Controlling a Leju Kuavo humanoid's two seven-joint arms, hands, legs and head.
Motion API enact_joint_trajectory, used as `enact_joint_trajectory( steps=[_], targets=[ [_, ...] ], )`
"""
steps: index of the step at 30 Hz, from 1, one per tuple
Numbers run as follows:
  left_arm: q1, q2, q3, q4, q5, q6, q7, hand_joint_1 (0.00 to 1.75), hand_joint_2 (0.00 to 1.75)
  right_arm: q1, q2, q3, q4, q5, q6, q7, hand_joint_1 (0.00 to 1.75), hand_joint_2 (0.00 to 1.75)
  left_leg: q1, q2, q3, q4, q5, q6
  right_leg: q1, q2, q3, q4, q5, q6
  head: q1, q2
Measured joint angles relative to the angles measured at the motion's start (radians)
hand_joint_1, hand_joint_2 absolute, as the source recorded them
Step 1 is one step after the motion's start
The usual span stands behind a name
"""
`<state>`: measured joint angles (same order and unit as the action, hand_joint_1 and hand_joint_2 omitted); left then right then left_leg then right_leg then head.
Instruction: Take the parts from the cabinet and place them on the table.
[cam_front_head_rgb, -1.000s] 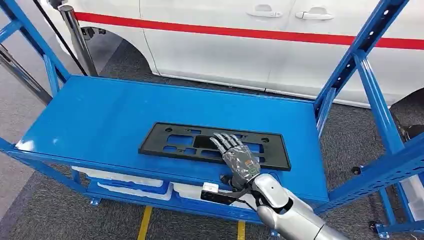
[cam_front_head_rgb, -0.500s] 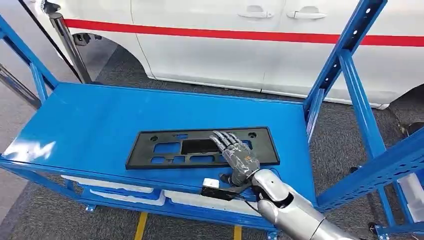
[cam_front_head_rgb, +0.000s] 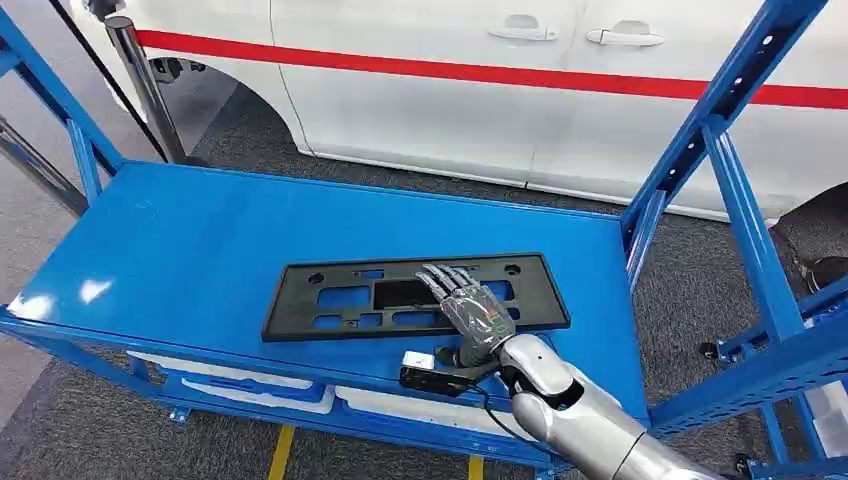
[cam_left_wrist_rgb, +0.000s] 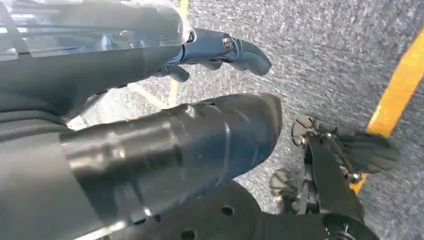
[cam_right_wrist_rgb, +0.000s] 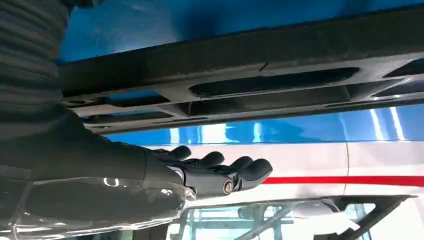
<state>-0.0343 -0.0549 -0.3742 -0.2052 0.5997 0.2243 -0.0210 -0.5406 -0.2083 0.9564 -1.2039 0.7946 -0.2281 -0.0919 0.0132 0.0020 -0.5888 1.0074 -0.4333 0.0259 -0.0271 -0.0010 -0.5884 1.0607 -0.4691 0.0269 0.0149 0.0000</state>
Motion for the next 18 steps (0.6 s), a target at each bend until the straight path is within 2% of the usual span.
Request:
enact_joint_trajectory(
  steps=[1, 2, 3, 4, 5, 7, 9, 10, 11, 12, 13, 15, 16, 17, 18],
  targets=[
    [0.000, 0.000, 0.000, 0.000, 0.000, 0.000, -0.002, 0.00, 0.00, -0.003, 0.000, 0.002, 0.002, -0.003, 0.002, -0.001, 1.71, 1.75, -0.006, -0.002, -0.006, 0.010, -0.005, -0.008, 0.009, 0.002, 0.006, -0.018, -0.018, -0.004, 0.000, 0.000],
    [-0.001, 0.000, 0.000, 0.000, 0.000, 0.000, -0.002, 0.00, 0.00, -0.002, 0.000, 0.002, 0.002, -0.005, 0.002, -0.001, 1.73, 1.75, -0.006, -0.003, -0.008, 0.013, -0.007, -0.012, 0.008, 0.005, 0.003, -0.019, -0.013, -0.016, -0.002, 0.000],
    [-0.001, 0.000, 0.000, 0.000, 0.000, 0.000, -0.003, 0.00, 0.00, -0.002, 0.000, 0.003, 0.003, -0.005, 0.004, -0.001, 1.75, 1.75, -0.007, -0.003, -0.008, 0.013, -0.005, -0.015, 0.009, 0.005, 0.002, -0.019, -0.014, -0.019, -0.001, 0.000],
    [-0.001, 0.000, 0.000, 0.000, 0.000, 0.000, -0.003, 0.00, 0.00, -0.002, 0.000, 0.004, 0.005, -0.006, 0.006, -0.002, 1.75, 1.75, -0.003, -0.003, -0.007, 0.009, -0.003, -0.019, 0.013, 0.005, 0.001, -0.017, -0.014, -0.026, -0.001, 0.000],
    [0.000, 0.000, 0.000, 0.000, 0.000, -0.001, -0.003, 0.00, 0.00, -0.004, 0.000, 0.004, 0.006, -0.006, 0.007, -0.001, 1.75, 1.75, -0.002, -0.004, -0.007, 0.009, -0.004, -0.026, 0.011, 0.005, 0.002, -0.023, -0.009, -0.036, 0.000, 0.000],
    [0.000, 0.000, 0.000, 0.000, 0.000, -0.002, -0.003, 0.00, 0.00, -0.008, 0.000, 0.004, 0.006, -0.006, 0.008, -0.002, 1.75, 1.75, 0.000, -0.003, -0.021, 0.046, -0.037, -0.035, 0.005, 0.003, 0.007, -0.028, -0.004, -0.048, -0.001, 0.000],
    [-0.001, 0.000, 0.000, 0.000, 0.000, -0.006, -0.003, 0.00, 0.00, -0.010, 0.002, 0.005, 0.008, -0.006, 0.010, -0.003, 1.75, 1.75, 0.001, -0.003, -0.091, 0.203, -0.123, -0.043, 0.007, 0.002, 0.007, -0.028, -0.004, -0.053, -0.001, 0.000],
    [-0.001, 0.000, 0.000, 0.000, 0.000, -0.008, -0.004, 0.00, 0.00, -0.010, 0.002, 0.006, 0.009, -0.006, 0.010, -0.005, 1.75, 1.75, 0.001, -0.003, -0.125, 0.275, -0.151, -0.045, 0.008, 0.001, 0.006, -0.028, -0.005, -0.054, -0.001, 0.000],
    [-0.001, 0.000, 0.000, 0.000, 0.000, -0.009, -0.004, 0.00, 0.00, -0.011, 0.002, 0.007, 0.010, -0.006, 0.010, -0.005, 1.73, 1.75, 0.001, -0.003, -0.145, 0.317, -0.157, -0.046, 0.009, 0.000, 0.007, -0.028, -0.005, -0.054, -0.001, 0.000],
    [-0.001, 0.000, 0.000, 0.000, 0.000, -0.010, -0.004, 0.00, 0.00, -0.012, 0.002, 0.007, 0.011, -0.006, 0.010, -0.005, 1.75, 1.75, 0.001, -0.003, -0.142, 0.310, -0.140, -0.045, 0.009, 0.000, 0.009, -0.028, -0.006, -0.054, -0.001, 0.000],
    [0.000, 0.000, 0.000, 0.000, 0.000, -0.011, -0.005, 0.00, 0.00, -0.016, 0.002, 0.008, 0.011, -0.006, 0.010, -0.005, 1.73, 1.75, 0.001, -0.003, -0.116, 0.257, -0.103, -0.042, 0.009, 0.002, 0.011, -0.028, -0.006, -0.055, -0.001, 0.000],
    [0.000, 0.002, 0.000, 0.000, 0.000, -0.013, -0.007, 0.00, 0.00, -0.024, 0.002, 0.008, 0.011, -0.006, 0.011, -0.005, 1.73, 1.75, 0.001, -0.003, -0.024, 0.076, -0.011, -0.030, 0.009, 0.005, 0.019, -0.028, -0.010, -0.050, -0.001, 0.000],
    [-0.001, 0.002, 0.000, 0.000, 0.000, -0.014, -0.010, 0.00, 0.00, -0.027, 0.002, 0.008, 0.011, -0.007, 0.011, -0.004, 1.75, 1.75, -0.002, -0.005, 0.002, 0.021, -0.014, -0.025, 0.010, 0.005, 0.019, -0.028, -0.012, -0.046, 0.000, 0.000],
    [-0.002, 0.003, 0.001, 0.000, 0.000, -0.016, -0.015, 0.00, 0.00, -0.028, 0.002, 0.008, 0.011, -0.008, 0.012, -0.001, 1.75, 1.75, -0.007, -0.005, 0.009, 0.005, -0.016, -0.022, 0.016, 0.006, 0.015, -0.024, -0.013, -0.041, -0.001, 0.000],
    [-0.003, 0.003, 0.001, 0.000, 0.001, -0.018, -0.018, 0.00, 0.00, -0.029, 0.002, 0.008, 0.012, -0.008, 0.012, 0.000, 1.75, 1.75, -0.008, -0.005, 0.006, 0.009, -0.016, -0.022, 0.013, 0.007, 0.014, -0.028, -0.010, -0.035, -0.001, 0.000]
  ],
)
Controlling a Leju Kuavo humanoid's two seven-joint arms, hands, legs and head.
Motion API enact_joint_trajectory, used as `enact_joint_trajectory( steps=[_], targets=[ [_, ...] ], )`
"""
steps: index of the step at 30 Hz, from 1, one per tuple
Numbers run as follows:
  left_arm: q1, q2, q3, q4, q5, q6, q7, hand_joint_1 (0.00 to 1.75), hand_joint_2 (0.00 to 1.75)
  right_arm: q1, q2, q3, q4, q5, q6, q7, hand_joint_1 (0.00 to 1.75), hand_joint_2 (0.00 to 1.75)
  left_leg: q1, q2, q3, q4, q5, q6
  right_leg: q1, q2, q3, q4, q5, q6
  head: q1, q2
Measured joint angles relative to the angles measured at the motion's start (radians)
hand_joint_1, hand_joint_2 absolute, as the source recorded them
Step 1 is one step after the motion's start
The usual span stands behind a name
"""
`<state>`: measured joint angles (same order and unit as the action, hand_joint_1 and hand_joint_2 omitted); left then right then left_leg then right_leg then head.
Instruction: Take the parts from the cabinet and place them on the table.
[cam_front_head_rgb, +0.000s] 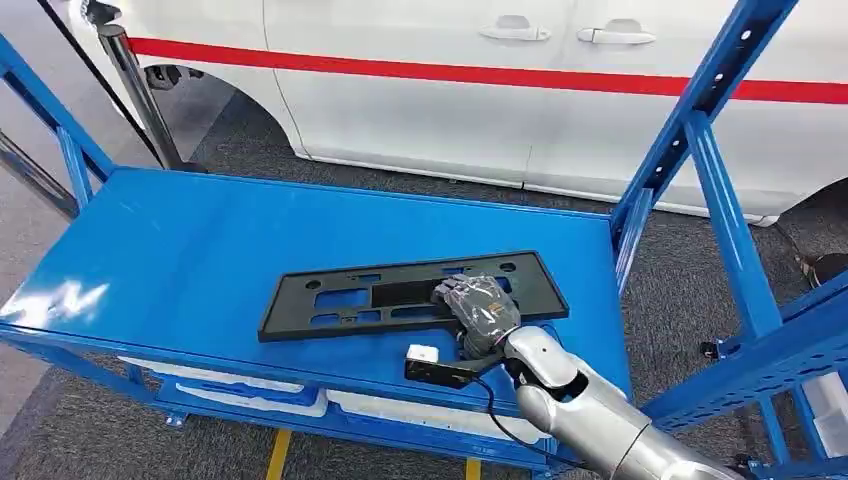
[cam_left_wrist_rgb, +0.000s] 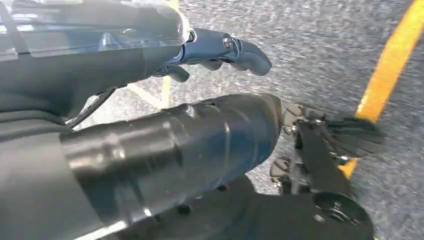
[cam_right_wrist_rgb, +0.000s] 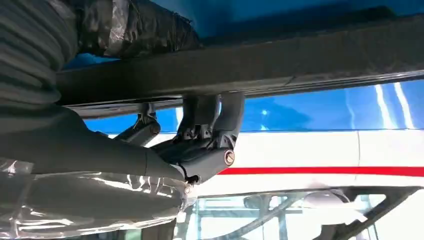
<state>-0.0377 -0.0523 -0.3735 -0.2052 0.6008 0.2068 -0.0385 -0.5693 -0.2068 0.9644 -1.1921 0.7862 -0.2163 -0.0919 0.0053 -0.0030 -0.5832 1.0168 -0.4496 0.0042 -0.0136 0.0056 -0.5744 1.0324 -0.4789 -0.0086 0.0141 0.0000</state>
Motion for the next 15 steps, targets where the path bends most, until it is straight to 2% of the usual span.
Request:
enact_joint_trajectory(
  steps=[2, 3, 4, 5, 7, 8, 9, 10, 12, 13, 14, 15],
  targets=[
    [0.000, 0.000, 0.000, 0.000, 0.000, 0.000, -0.008, 0.00, 0.00, 0.000, 0.000, 0.000, 0.000, -0.003, 0.001, 0.000, 1.75, 1.75, -0.002, 0.001, 0.002, -0.004, 0.001, 0.008, -0.001, 0.002, 0.006, -0.010, 0.004, 0.011, 0.000, 0.000],
    [0.001, -0.001, 0.001, 0.000, 0.002, 0.001, -0.017, 0.00, 1.75, 0.000, -0.001, 0.000, 0.000, -0.004, 0.001, 0.000, 1.73, 1.75, 0.012, 0.004, 0.010, -0.021, 0.011, 0.019, 0.001, 0.003, 0.004, -0.006, -0.002, 0.018, 0.000, 0.000],
    [0.000, -0.002, 0.001, 0.000, 0.002, 0.003, -0.025, 0.00, 1.75, 0.000, -0.002, 0.000, 0.000, -0.006, 0.001, 0.002, 1.73, 1.75, 0.008, 0.008, 0.013, -0.026, 0.013, 0.024, 0.001, 0.000, -0.003, 0.015, -0.020, 0.021, 0.001, 0.000],
    [-0.002, -0.002, 0.001, 0.000, 0.002, 0.005, -0.035, 0.00, 1.75, -0.001, -0.002, 0.000, 0.000, -0.007, 0.001, 0.002, 1.75, 1.75, 0.008, 0.009, 0.012, -0.026, 0.015, 0.030, 0.000, -0.001, -0.027, 0.067, -0.054, 0.023, 0.000, 0.000],
    [-0.004, -0.002, 0.002, 0.000, 0.001, 0.008, -0.054, 0.00, 1.75, 0.006, -0.005, 0.000, 0.001, -0.009, 0.002, 0.005, 1.75, 1.75, 0.005, 0.010, 0.009, -0.026, 0.014, 0.033, -0.001, 0.000, -0.107, 0.230, -0.130, 0.028, 0.000, 0.000],
    [-0.004, -0.002, 0.003, 0.000, 0.000, 0.012, -0.059, 0.00, 1.75, 0.011, -0.007, 0.000, 0.001, -0.009, 0.002, 0.005, 1.75, 1.75, 0.005, 0.010, 0.008, -0.025, 0.014, 0.033, -0.001, -0.001, -0.136, 0.289, -0.145, 0.029, 0.001, 0.000],
    [-0.004, -0.002, 0.004, 0.000, 0.000, 0.020, -0.059, 0.00, 1.75, 0.013, -0.008, 0.000, 0.000, -0.009, 0.002, 0.007, 1.75, 1.75, 0.005, 0.010, 0.009, -0.023, 0.013, 0.033, -0.001, -0.001, -0.141, 0.296, -0.131, 0.030, 0.000, 0.000],
    [-0.004, -0.002, 0.005, 0.000, 0.000, 0.029, -0.059, 0.00, 1.75, 0.013, -0.009, 0.000, 0.000, -0.009, 0.002, 0.010, 1.75, 1.75, 0.005, 0.010, 0.010, -0.022, 0.012, 0.032, -0.001, -0.001, -0.123, 0.256, -0.097, 0.030, 0.001, 0.000],
    [-0.006, -0.006, 0.006, 0.000, 0.000, 0.048, -0.059, 0.00, 1.75, 0.012, -0.010, 0.000, -0.003, -0.008, 0.003, 0.013, 1.75, 1.75, 0.006, 0.009, 0.014, -0.015, 0.007, 0.029, -0.003, -0.003, -0.040, 0.085, -0.006, 0.026, 0.000, 0.000],
    [-0.006, -0.008, 0.008, 0.000, 0.001, 0.054, -0.058, 0.00, 1.75, 0.012, -0.010, 0.000, -0.005, -0.006, 0.004, 0.014, 1.75, 1.75, 0.005, 0.009, 0.013, -0.010, 0.003, 0.024, -0.002, -0.006, -0.006, 0.009, 0.008, 0.020, 0.001, 0.000],
    [-0.008, -0.008, 0.010, 0.000, 0.002, 0.057, -0.058, 0.00, 1.75, 0.011, -0.010, 0.000, -0.007, -0.005, 0.005, 0.014, 1.75, 1.75, -0.004, 0.007, 0.008, 0.002, -0.002, 0.017, 0.004, -0.005, -0.002, -0.001, 0.002, 0.015, 0.000, 0.000],
    [-0.008, -0.009, 0.011, 0.000, 0.002, 0.059, -0.057, 0.00, 1.75, 0.011, -0.010, 0.002, -0.011, -0.003, 0.005, 0.011, 1.75, 1.75, 0.000, 0.007, 0.008, -0.003, 0.000, 0.013, 0.004, -0.004, -0.004, 0.003, 0.002, 0.010, 0.000, 0.000]
  ],
)
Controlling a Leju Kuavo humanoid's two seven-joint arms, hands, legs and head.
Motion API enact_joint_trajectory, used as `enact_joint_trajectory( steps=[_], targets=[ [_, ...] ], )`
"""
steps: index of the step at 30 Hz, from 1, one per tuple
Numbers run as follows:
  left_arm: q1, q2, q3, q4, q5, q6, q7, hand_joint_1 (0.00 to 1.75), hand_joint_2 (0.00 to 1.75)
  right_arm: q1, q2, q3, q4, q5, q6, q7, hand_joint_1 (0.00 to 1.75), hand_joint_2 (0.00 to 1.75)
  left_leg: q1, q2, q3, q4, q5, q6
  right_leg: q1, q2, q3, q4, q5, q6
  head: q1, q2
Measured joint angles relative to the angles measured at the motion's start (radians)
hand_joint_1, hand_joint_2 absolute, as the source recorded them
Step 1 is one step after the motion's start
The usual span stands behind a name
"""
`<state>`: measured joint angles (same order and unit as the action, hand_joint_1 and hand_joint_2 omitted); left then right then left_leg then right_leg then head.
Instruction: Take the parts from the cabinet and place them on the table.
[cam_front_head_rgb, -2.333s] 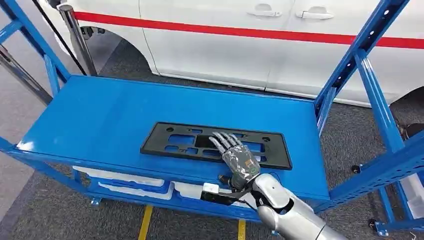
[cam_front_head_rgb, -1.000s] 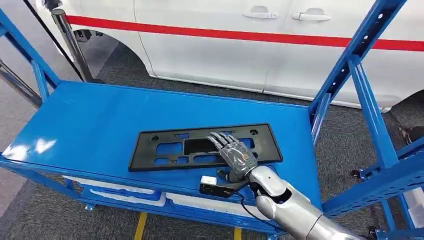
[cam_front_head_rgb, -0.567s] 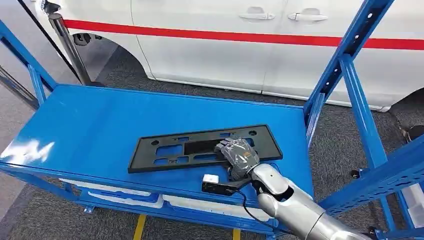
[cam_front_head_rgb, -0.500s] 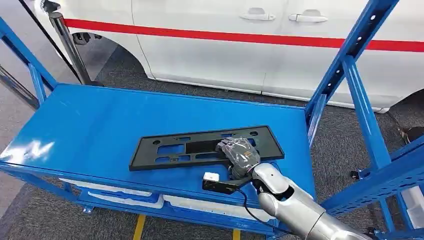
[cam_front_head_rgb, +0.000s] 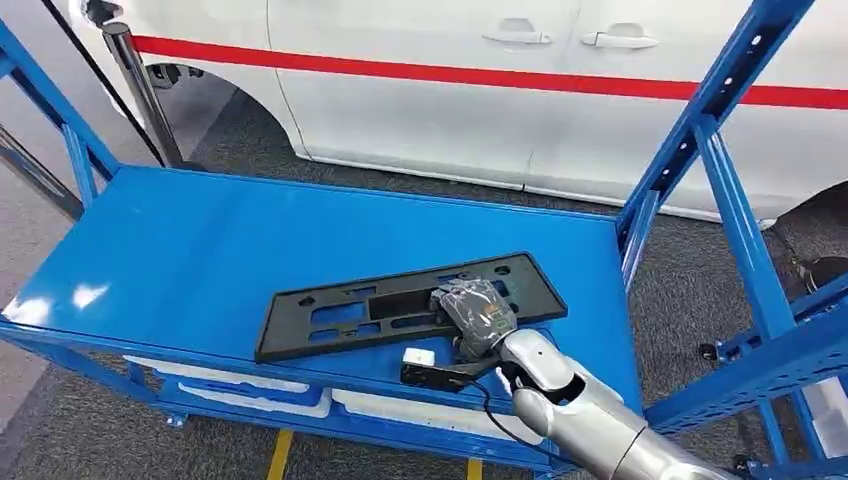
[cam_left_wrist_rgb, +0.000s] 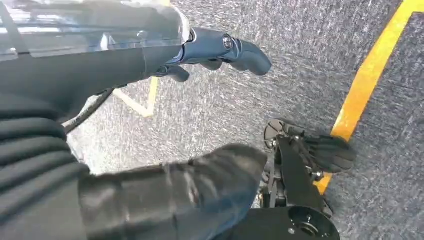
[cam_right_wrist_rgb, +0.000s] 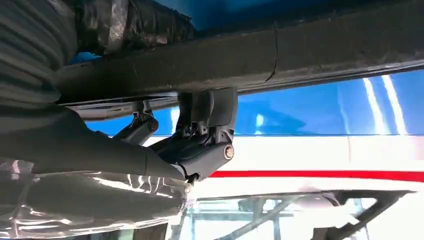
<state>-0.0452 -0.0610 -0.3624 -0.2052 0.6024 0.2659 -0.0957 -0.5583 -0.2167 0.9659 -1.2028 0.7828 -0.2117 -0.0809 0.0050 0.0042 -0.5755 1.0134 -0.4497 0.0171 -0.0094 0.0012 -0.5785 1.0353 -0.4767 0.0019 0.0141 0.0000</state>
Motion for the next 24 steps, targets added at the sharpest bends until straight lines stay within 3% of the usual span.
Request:
enact_joint_trajectory(
  steps=[2, 4, 5, 7, 8, 9, 10, 12, 13, 14, 15, 17, 18, 20, 22, 23, 24],
  targets=[
    [0.000, -0.002, 0.006, 0.000, 0.001, 0.006, 0.000, 0.00, 1.75, 0.000, 0.000, 0.001, -0.002, 0.001, 0.002, 0.001, 1.75, 1.75, 0.002, 0.000, 0.004, -0.003, 0.002, -0.010, 0.004, 0.001, 0.000, -0.001, 0.002, -0.010, 0.000, 0.000],
    [-0.001, -0.002, 0.010, 0.000, 0.001, 0.013, 0.000, 0.00, 1.75, -0.001, 0.000, 0.003, -0.005, 0.002, 0.003, 0.002, 1.75, 1.75, 0.006, -0.001, -0.002, 0.013, -0.015, -0.021, -0.005, -0.003, 0.010, -0.016, 0.011, -0.025, 0.000, 0.000],
    [-0.001, -0.003, 0.011, 0.000, 0.000, 0.015, 0.000, 0.00, 1.75, -0.001, 0.000, 0.004, -0.007, 0.002, 0.003, 0.002, 1.75, 1.75, 0.005, -0.001, -0.023, 0.060, -0.052, -0.026, -0.006, -0.004, 0.009, -0.018, 0.014, -0.030, -0.001, 0.000],
    [0.000, -0.004, 0.011, 0.000, 0.000, 0.015, 0.000, 0.00, 1.75, -0.001, 0.000, 0.004, -0.007, 0.002, 0.002, 0.003, 1.75, 1.75, 0.011, -0.001, -0.093, 0.216, -0.132, -0.036, -0.005, -0.007, 0.003, -0.017, 0.016, -0.033, -0.001, 0.000],
    [0.002, -0.004, 0.011, 0.000, 0.000, 0.015, 0.000, 0.00, 1.75, -0.001, 0.000, 0.004, -0.007, 0.005, 0.000, 0.005, 1.75, 1.75, 0.011, -0.001, -0.123, 0.286, -0.154, -0.039, -0.004, -0.007, 0.000, -0.016, 0.016, -0.033, 0.000, 0.000],
    [0.003, -0.004, 0.011, 0.000, -0.002, 0.015, 0.003, 0.00, 1.75, 0.001, 0.000, 0.005, -0.007, 0.008, -0.008, 0.008, 1.75, 1.75, 0.011, -0.001, -0.130, 0.305, -0.149, -0.040, -0.004, -0.007, 0.000, -0.015, 0.016, -0.033, -0.001, 0.000],
    [0.004, -0.004, 0.011, 0.000, -0.003, 0.014, 0.006, 0.00, 1.75, 0.003, 0.000, 0.005, -0.007, 0.015, -0.019, 0.014, 1.75, 1.75, 0.013, -0.001, -0.115, 0.278, -0.123, -0.040, -0.004, -0.006, 0.000, -0.013, 0.016, -0.033, 0.000, 0.000],
    [0.004, -0.004, 0.013, 0.000, 0.000, 0.010, 0.010, 0.00, 1.75, 0.016, 0.000, 0.004, -0.008, 0.058, -0.073, 0.040, 1.75, 1.75, 0.015, -0.001, -0.031, 0.112, -0.034, -0.037, -0.005, -0.006, 0.002, -0.010, 0.014, -0.030, 0.000, 0.000],
    [0.004, -0.004, 0.013, 0.000, 0.002, 0.009, 0.010, 0.00, 1.75, 0.026, 0.000, 0.004, -0.008, 0.087, -0.106, 0.056, 1.75, 1.75, 0.016, -0.001, 0.010, 0.027, -0.005, -0.033, -0.005, -0.006, 0.003, -0.009, 0.013, -0.027, 0.000, 0.000],
    [0.004, -0.005, 0.013, 0.000, 0.005, 0.006, 0.010, 0.00, 1.75, 0.039, 0.000, 0.000, -0.010, 0.122, -0.142, 0.075, 1.75, 1.75, 0.008, -0.003, 0.023, -0.001, -0.023, -0.030, 0.001, -0.006, -0.002, -0.008, 0.013, -0.018, 0.000, 0.000],
    [0.005, -0.008, 0.014, 0.000, 0.009, 0.003, 0.010, 0.00, 1.75, 0.049, 0.000, -0.008, -0.011, 0.159, -0.179, 0.088, 1.75, 1.75, 0.007, -0.004, 0.018, -0.001, -0.017, -0.020, 0.000, -0.006, -0.006, -0.007, 0.016, -0.012, 0.000, 0.000],
    [0.008, -0.010, 0.014, 0.000, 0.011, -0.004, 0.013, 0.00, 1.75, 0.073, 0.002, -0.023, -0.021, 0.209, -0.231, 0.097, 1.75, 1.75, 0.003, -0.004, 0.013, 0.001, -0.015, -0.012, -0.003, -0.006, -0.006, -0.014, 0.022, -0.001, 0.000, 0.000],
    [0.009, -0.011, 0.014, 0.000, 0.011, -0.007, 0.014, 0.00, 1.75, 0.084, 0.003, -0.033, -0.029, 0.229, -0.253, 0.099, 1.75, 1.75, 0.007, -0.004, 0.014, -0.009, -0.006, -0.001, 0.000, -0.005, -0.005, -0.015, 0.025, 0.007, 0.000, 0.000],
    [0.008, -0.014, 0.013, 0.000, -0.019, -0.028, 0.018, 0.00, 1.75, 0.100, 0.003, -0.057, -0.041, 0.266, -0.285, 0.107, 1.75, 1.75, 0.010, 0.000, 0.016, -0.020, 0.005, 0.015, -0.004, -0.004, -0.025, 0.030, -0.022, 0.011, 0.000, 0.000],
    [0.007, -0.014, 0.001, 0.000, -0.049, -0.047, 0.025, 0.00, 1.75, 0.107, 0.004, -0.080, -0.050, 0.292, -0.307, 0.115, 1.75, 1.75, 0.007, 0.001, 0.008, -0.016, 0.008, 0.020, -0.005, -0.002, -0.092, 0.186, -0.113, 0.012, 0.001, 0.000],
    [0.008, -0.014, -0.004, 0.000, -0.053, -0.052, 0.026, 0.00, 1.75, 0.115, 0.006, -0.086, -0.052, 0.300, -0.313, 0.119, 1.75, 1.75, 0.005, 0.002, 0.004, -0.015, 0.009, 0.021, -0.005, -0.003, -0.124, 0.261, -0.144, 0.014, 0.001, 0.000],
    [0.008, -0.014, -0.009, 0.000, -0.055, -0.058, 0.028, 0.00, 1.75, 0.123, 0.008, -0.093, -0.052, 0.315, -0.320, 0.121, 1.75, 1.75, 0.004, 0.001, 0.001, -0.012, 0.009, 0.021, -0.005, -0.003, -0.141, 0.304, -0.151, 0.014, 0.001, 0.000]
  ],
)
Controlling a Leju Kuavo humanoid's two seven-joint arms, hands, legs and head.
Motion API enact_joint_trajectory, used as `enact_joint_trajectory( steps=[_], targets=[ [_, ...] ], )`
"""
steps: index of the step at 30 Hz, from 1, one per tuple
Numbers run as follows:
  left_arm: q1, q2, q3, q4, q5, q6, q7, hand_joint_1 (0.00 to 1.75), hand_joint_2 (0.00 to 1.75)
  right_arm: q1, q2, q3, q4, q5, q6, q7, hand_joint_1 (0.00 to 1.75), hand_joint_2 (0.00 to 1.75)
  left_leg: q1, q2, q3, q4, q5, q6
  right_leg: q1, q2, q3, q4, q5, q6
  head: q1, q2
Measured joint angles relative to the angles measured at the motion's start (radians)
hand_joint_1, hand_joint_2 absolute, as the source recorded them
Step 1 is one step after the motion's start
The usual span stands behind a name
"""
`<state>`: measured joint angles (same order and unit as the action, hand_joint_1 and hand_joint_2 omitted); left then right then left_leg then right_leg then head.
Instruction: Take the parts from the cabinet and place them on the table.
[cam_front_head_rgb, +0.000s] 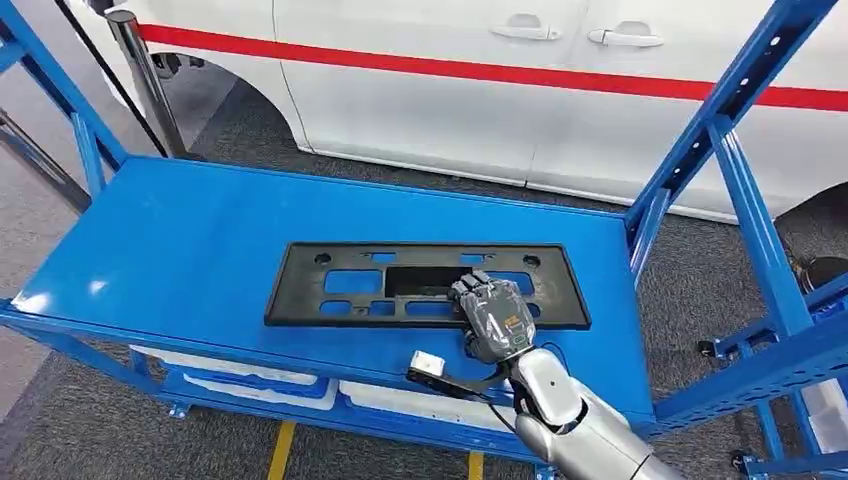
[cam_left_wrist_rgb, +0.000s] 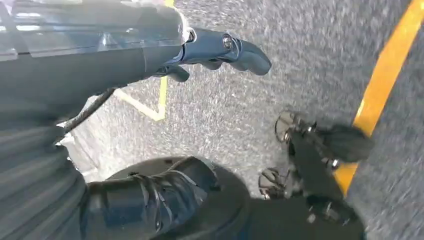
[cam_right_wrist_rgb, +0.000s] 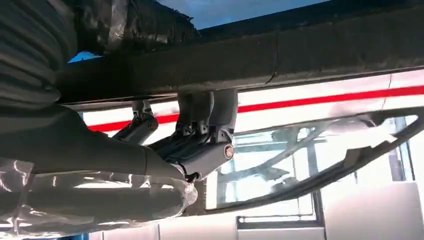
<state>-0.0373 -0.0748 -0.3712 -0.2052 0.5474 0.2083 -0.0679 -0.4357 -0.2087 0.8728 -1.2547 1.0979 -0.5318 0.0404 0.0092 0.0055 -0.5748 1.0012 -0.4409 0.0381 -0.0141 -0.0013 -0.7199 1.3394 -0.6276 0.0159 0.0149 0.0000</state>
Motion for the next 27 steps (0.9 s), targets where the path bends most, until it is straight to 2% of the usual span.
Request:
enact_joint_trajectory(
  steps=[1, 2, 4, 5, 7, 9, 10, 11, 12, 14, 15, 16, 17, 19, 20, 22, 24, 25, 26, 27],
  targets=[
    [0.000, 0.000, -0.005, 0.000, -0.001, -0.003, 0.003, 0.00, 1.75, 0.007, 0.001, -0.006, 0.000, 0.017, -0.006, 0.003, 1.75, 1.75, 0.000, -0.001, -0.003, 0.004, 0.000, 0.000, 0.000, 0.000, 0.010, -0.016, 0.021, -0.001, 0.000, 0.000],
    [0.000, 0.000, -0.006, 0.000, -0.001, -0.003, 0.006, 0.00, 1.75, 0.011, 0.003, -0.012, -0.004, 0.030, -0.011, 0.005, 1.75, 1.75, 0.000, -0.002, -0.006, 0.010, -0.001, 0.000, 0.000, 0.000, 0.041, -0.073, 0.058, -0.003, 0.000, 0.000],
    [-0.002, 0.000, -0.007, 0.000, 0.000, -0.006, 0.010, 0.00, 1.75, 0.010, 0.003, -0.024, -0.013, 0.046, -0.021, 0.006, 1.75, 1.75, 0.000, -0.004, -0.011, 0.020, -0.004, -0.004, 0.000, -0.001, 0.136, -0.257, 0.143, -0.011, 0.000, 0.000],
    [-0.003, 0.000, -0.008, 0.000, -0.001, -0.008, 0.011, 0.00, 1.75, 0.009, 0.003, -0.032, -0.015, 0.057, -0.027, 0.008, 1.75, 1.75, -0.006, -0.004, -0.017, 0.026, -0.006, -0.009, 0.004, 0.000, 0.153, -0.292, 0.130, -0.015, 0.000, 0.000],
    [-0.005, 0.000, -0.009, 0.000, 0.000, -0.016, 0.013, 0.00, 1.75, 0.010, 0.008, -0.040, -0.023, 0.085, -0.038, 0.014, 1.75, 1.75, -0.008, -0.004, -0.023, 0.030, 0.000, -0.020, 0.007, 0.002, 0.140, -0.293, 0.143, -0.019, -0.001, 0.000],
    [-0.005, 0.000, -0.010, 0.000, 0.000, -0.018, 0.013, 0.00, 1.75, 0.010, 0.009, -0.044, -0.027, 0.104, -0.040, 0.014, 1.75, 1.75, -0.007, -0.004, -0.026, 0.028, 0.008, -0.031, 0.007, 0.003, 0.134, -0.293, 0.151, -0.032, 0.000, 0.000],
    [-0.006, 0.000, -0.011, 0.000, 0.000, -0.019, 0.013, 0.00, 1.75, 0.007, 0.009, -0.045, -0.027, 0.114, -0.041, 0.014, 1.75, 1.75, -0.004, -0.004, -0.031, 0.037, -0.008, -0.037, 0.000, 0.000, 0.131, -0.300, 0.161, -0.041, 0.000, 0.000],
    [-0.007, 0.000, -0.012, 0.000, 0.000, -0.019, 0.013, 0.00, 1.75, 0.003, 0.009, -0.045, -0.028, 0.123, -0.041, 0.014, 1.75, 1.75, -0.003, -0.004, -0.045, 0.062, -0.045, -0.043, 0.000, -0.001, 0.124, -0.301, 0.168, -0.049, -0.001, 0.000],
    [-0.008, -0.001, -0.012, 0.000, 0.001, -0.019, 0.013, 0.00, 1.75, 0.000, 0.011, -0.046, -0.029, 0.128, -0.041, 0.015, 1.75, 1.75, -0.002, -0.004, -0.064, 0.118, -0.093, -0.048, 0.000, -0.001, 0.116, -0.301, 0.174, -0.054, -0.001, 0.000],
    [-0.009, -0.001, -0.013, 0.000, 0.001, -0.019, 0.013, 0.00, 1.75, 0.000, 0.011, -0.046, -0.030, 0.134, -0.042, 0.015, 1.75, 1.75, 0.001, -0.004, -0.114, 0.276, -0.182, -0.056, 0.003, -0.003, 0.095, -0.300, 0.189, -0.056, -0.001, 0.000],
    [-0.009, -0.001, -0.013, 0.000, 0.002, -0.019, 0.013, 0.00, 1.75, 0.000, 0.011, -0.046, -0.030, 0.138, -0.041, 0.015, 1.75, 1.75, 0.001, -0.004, -0.122, 0.323, -0.199, -0.058, 0.004, -0.003, 0.085, -0.299, 0.196, -0.055, -0.001, 0.000],
    [-0.009, -0.001, -0.013, 0.000, 0.003, -0.020, 0.013, 0.00, 1.75, 0.000, 0.011, -0.046, -0.030, 0.140, -0.041, 0.015, 1.75, 1.75, 0.001, -0.004, -0.109, 0.319, -0.194, -0.057, 0.005, -0.003, 0.075, -0.297, 0.203, -0.055, -0.001, 0.000],
    [-0.009, -0.001, -0.013, 0.000, 0.003, -0.021, 0.013, 0.00, 1.75, -0.001, 0.011, -0.046, -0.030, 0.141, -0.042, 0.014, 1.75, 1.75, 0.001, -0.004, -0.063, 0.261, -0.167, -0.053, 0.005, -0.003, 0.064, -0.295, 0.211, -0.054, -0.001, 0.000],
    [-0.012, -0.001, -0.013, 0.000, 0.005, -0.023, 0.013, 0.00, 1.75, -0.006, 0.011, -0.046, -0.030, 0.144, -0.042, 0.015, 1.75, 1.75, 0.000, -0.005, 0.058, 0.079, -0.105, -0.040, 0.008, -0.001, 0.051, -0.295, 0.225, -0.050, -0.001, 0.000],
    [-0.016, -0.001, -0.013, 0.000, 0.007, -0.024, 0.012, 0.00, 1.75, -0.010, 0.011, -0.046, -0.030, 0.146, -0.042, 0.015, 1.75, 1.75, -0.003, -0.005, 0.104, -0.001, -0.108, -0.031, 0.007, -0.002, 0.049, -0.295, 0.232, -0.048, -0.001, 0.000],
    [-0.017, -0.001, -0.013, 0.000, 0.011, -0.028, 0.011, 0.00, 1.75, -0.017, 0.011, -0.046, -0.030, 0.153, -0.042, 0.016, 1.75, 1.75, -0.011, -0.005, 0.092, -0.004, -0.091, -0.028, 0.008, -0.002, 0.044, -0.300, 0.249, -0.032, -0.002, 0.000],
    [-0.018, -0.001, -0.013, 0.000, 0.011, -0.030, 0.011, 0.00, 1.75, -0.019, 0.011, -0.046, -0.030, 0.157, -0.042, 0.016, 1.75, 1.75, -0.016, -0.006, 0.085, -0.005, -0.073, -0.018, 0.004, -0.003, 0.046, -0.313, 0.269, -0.020, -0.002, 0.000],
    [-0.016, -0.005, -0.013, 0.000, 0.012, -0.030, 0.011, 0.00, 1.75, -0.019, 0.011, -0.046, -0.030, 0.157, -0.042, 0.014, 1.75, 1.75, -0.003, -0.003, 0.079, -0.026, -0.050, -0.009, 0.009, -0.002, 0.040, -0.314, 0.269, -0.014, 0.000, 0.000],
    [-0.019, -0.006, -0.013, 0.000, 0.013, -0.031, 0.011, 0.00, 1.75, -0.019, 0.011, -0.046, -0.029, 0.157, -0.042, 0.014, 1.75, 1.75, -0.004, 0.005, 0.074, -0.031, -0.033, -0.003, 0.005, 0.001, 0.030, -0.303, 0.235, -0.011, -0.001, 0.000],
    [-0.018, -0.006, -0.013, 0.000, 0.013, -0.031, 0.011, 0.00, 1.75, -0.021, 0.011, -0.046, -0.029, 0.157, -0.042, 0.014, 1.75, 1.75, -0.003, 0.005, 0.059, -0.033, -0.019, 0.008, 0.005, 0.001, 0.017, -0.262, 0.171, -0.010, 0.001, 0.000]
  ],
)
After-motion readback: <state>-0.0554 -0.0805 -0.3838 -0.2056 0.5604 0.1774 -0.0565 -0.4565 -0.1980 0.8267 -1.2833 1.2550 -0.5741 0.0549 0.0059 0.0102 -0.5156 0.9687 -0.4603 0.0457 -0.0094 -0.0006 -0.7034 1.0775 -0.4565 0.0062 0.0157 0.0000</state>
